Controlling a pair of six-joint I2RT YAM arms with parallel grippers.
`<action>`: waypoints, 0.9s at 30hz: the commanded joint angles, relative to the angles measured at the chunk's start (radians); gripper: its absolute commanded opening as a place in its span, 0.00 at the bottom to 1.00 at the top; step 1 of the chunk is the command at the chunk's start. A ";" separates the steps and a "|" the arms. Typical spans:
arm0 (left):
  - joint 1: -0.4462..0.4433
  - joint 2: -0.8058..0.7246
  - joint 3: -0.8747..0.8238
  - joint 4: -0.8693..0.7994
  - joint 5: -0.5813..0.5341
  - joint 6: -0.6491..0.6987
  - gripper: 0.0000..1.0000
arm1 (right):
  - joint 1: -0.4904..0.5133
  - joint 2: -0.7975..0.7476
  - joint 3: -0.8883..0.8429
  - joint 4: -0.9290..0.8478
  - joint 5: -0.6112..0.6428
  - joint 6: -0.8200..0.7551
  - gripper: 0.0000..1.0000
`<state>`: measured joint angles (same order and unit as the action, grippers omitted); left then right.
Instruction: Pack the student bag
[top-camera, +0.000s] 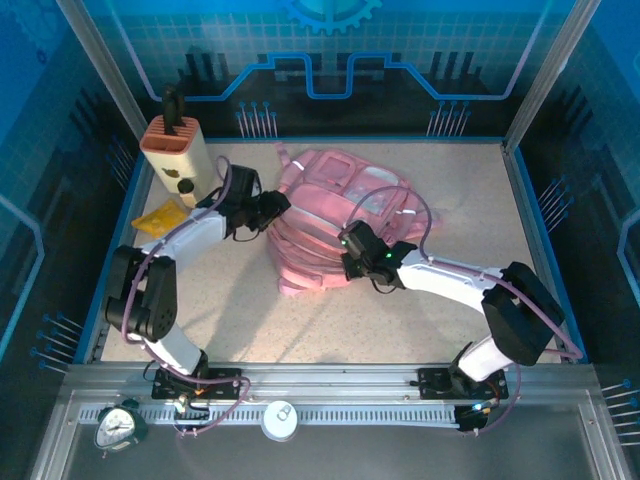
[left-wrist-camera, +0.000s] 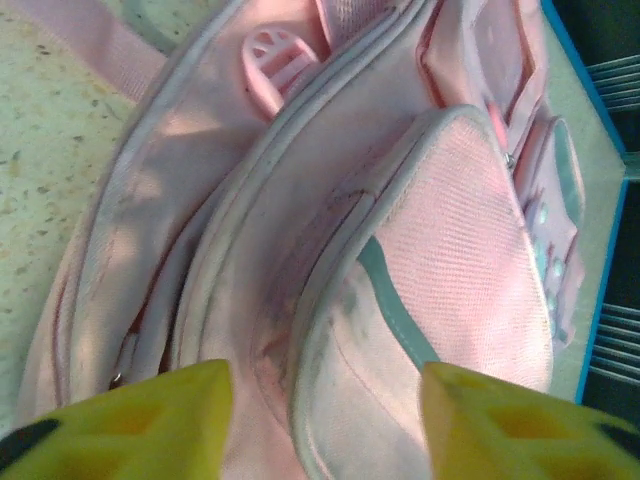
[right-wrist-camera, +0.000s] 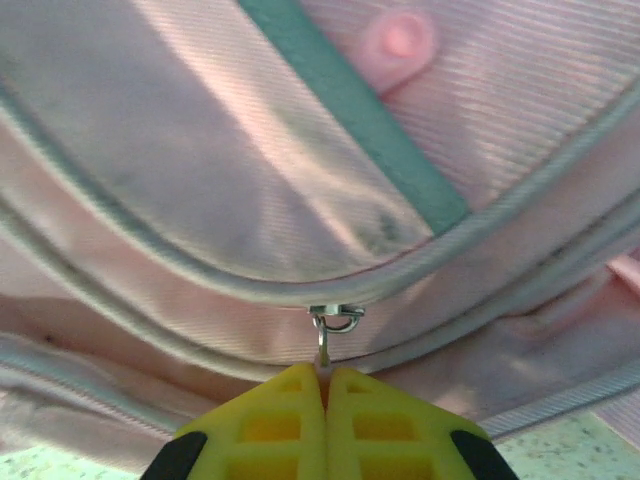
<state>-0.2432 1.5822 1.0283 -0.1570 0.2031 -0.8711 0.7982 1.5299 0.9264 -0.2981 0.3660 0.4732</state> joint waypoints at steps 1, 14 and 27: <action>-0.100 -0.145 -0.199 0.188 -0.035 -0.248 0.60 | 0.008 -0.003 0.022 -0.051 0.002 0.001 0.00; -0.260 0.052 -0.096 0.007 -0.393 -0.289 0.44 | -0.154 0.034 0.078 -0.126 0.013 -0.099 0.00; -0.196 -0.098 -0.120 -0.004 -0.231 -0.149 0.53 | -0.213 -0.031 0.149 -0.093 0.052 -0.237 0.44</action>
<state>-0.4442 1.5951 0.9356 -0.1036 -0.0601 -1.0878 0.6048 1.5990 1.0771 -0.3767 0.3870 0.2626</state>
